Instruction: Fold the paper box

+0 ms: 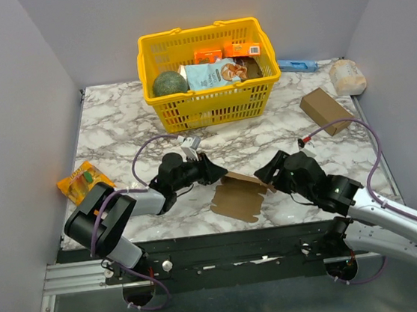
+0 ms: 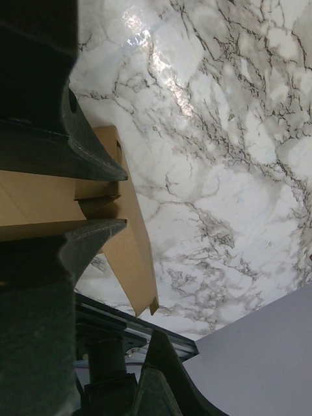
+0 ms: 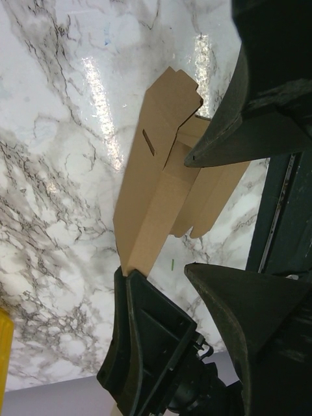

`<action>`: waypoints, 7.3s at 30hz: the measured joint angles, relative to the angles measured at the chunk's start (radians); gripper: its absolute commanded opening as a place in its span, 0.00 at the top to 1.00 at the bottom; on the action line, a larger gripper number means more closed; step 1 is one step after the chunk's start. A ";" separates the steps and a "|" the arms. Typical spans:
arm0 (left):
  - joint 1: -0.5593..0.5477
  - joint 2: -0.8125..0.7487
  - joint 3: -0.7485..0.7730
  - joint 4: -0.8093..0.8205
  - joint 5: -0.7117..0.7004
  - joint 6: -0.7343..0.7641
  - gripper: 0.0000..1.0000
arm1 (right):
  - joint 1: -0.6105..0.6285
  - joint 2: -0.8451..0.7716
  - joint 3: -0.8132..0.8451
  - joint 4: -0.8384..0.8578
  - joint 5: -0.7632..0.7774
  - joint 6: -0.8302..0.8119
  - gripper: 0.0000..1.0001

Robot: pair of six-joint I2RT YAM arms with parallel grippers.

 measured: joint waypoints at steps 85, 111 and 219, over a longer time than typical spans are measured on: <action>-0.072 -0.060 -0.057 0.017 -0.197 0.110 0.77 | -0.003 0.113 -0.225 0.387 -0.037 0.278 0.60; -0.084 -0.072 -0.064 0.009 -0.226 0.128 0.78 | -0.029 0.182 -0.291 0.607 -0.016 0.355 1.00; -0.066 -0.058 -0.019 -0.063 -0.237 0.100 0.34 | 0.058 0.336 -0.208 0.341 0.200 0.128 0.27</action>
